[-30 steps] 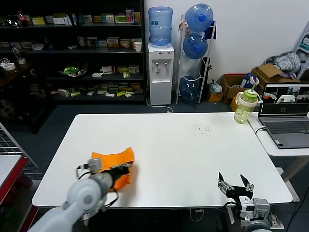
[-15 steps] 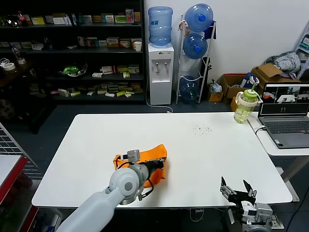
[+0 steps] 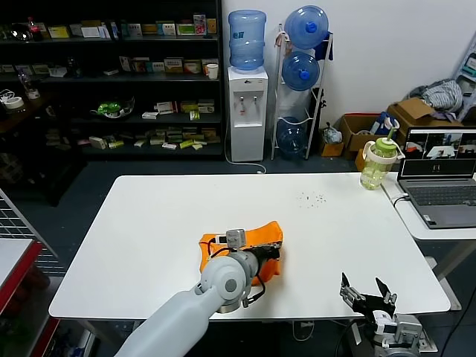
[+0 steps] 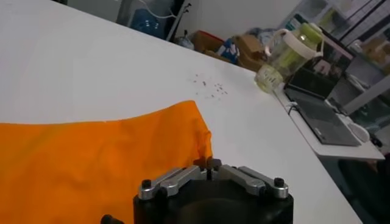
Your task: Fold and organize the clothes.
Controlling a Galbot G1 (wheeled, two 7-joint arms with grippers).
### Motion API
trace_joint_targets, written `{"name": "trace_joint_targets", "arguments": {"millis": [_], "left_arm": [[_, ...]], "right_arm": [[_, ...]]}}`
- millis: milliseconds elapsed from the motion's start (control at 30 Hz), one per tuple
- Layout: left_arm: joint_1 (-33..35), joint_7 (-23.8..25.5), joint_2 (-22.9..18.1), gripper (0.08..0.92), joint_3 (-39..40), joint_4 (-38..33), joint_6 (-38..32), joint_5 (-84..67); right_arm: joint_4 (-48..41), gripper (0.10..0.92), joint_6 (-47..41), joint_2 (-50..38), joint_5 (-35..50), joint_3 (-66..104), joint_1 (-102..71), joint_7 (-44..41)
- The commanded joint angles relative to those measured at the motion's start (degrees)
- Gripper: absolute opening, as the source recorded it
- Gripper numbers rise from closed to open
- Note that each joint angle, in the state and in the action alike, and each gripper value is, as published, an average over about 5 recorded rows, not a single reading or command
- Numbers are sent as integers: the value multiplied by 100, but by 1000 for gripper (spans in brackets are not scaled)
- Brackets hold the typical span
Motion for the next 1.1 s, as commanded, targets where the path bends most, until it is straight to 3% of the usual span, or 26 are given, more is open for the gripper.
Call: {"name": "trace_joint_targets", "arguments": {"millis": [33,500,700,833,967,1100], "left_arm": [[-196,34,-463,95,218,356,-44,152],[-131,202,-633,120,226,442,-48,302],[-30,63,-697,281,-32,130,-84,156],[328,82,-310,394,-384,-554,-103,44],[1330,925,616,515,-1495,-1275,-264,394],[3108,2782,1576,628,-3010,-1662,-1315,1694]], "right_arm": [[12,823,5,28,-7,0,-17,-1],[24,823,8,-25,30,39,-25,-17],[23,823,242,-48,34,22,13,-237],[21,823,529,-187,63,117,94,-583],[-135,823,884,-350,122,368,197,-1036],[-410,823,1351,-437,108,663,278,-1640]]}}
